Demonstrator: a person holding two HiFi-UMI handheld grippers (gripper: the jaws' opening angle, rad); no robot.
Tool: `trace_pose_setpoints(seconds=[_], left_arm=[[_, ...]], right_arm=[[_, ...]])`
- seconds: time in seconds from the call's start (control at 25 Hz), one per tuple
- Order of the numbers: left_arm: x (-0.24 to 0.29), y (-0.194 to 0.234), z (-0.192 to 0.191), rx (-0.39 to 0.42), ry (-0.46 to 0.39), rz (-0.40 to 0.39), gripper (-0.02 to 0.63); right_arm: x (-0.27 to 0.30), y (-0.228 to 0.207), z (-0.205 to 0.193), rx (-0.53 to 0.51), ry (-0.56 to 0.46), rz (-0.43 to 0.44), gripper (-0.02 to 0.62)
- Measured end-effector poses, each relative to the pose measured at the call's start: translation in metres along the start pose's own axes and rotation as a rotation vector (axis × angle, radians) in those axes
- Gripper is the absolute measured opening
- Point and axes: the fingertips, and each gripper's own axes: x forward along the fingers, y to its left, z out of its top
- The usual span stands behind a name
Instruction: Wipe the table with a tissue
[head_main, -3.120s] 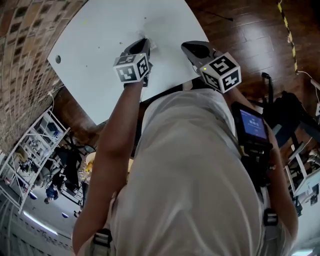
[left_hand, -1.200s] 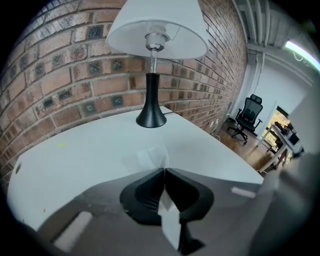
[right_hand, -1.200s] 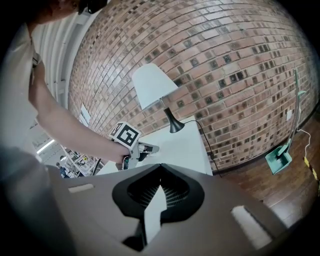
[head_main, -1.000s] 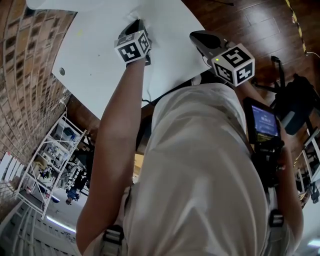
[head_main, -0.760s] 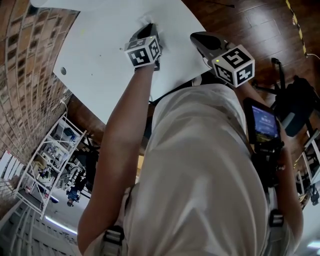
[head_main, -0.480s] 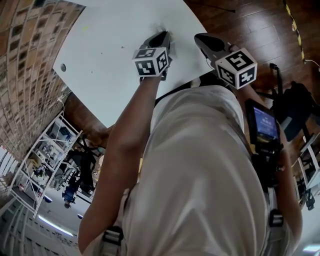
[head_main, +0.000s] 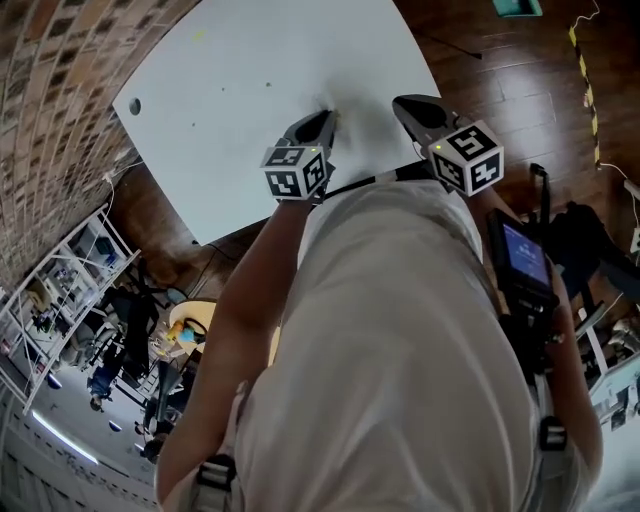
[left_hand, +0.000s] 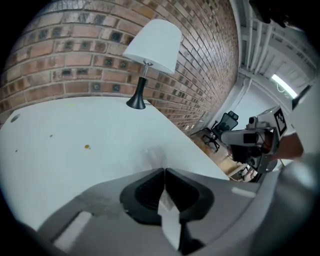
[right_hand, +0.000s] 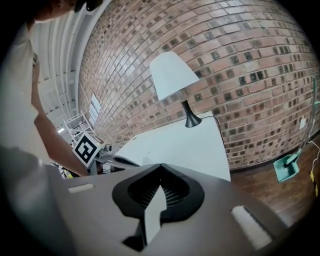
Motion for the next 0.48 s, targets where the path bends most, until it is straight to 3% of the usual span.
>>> trace_pose_setpoints(seconds=[0.28, 0.48], left_arm=[[-0.033, 0.057, -0.01, -0.073, -0.044, 0.115, 0.018], [-0.049, 0.101, -0.004, -0.061, -0.047, 0.195, 0.018]], right_arm=[[0.028, 0.031, 0.005, -0.049, 0.053, 0.065, 0.008], [0.04, 0.054, 0.003, -0.06, 0.069, 0.092, 0.008]])
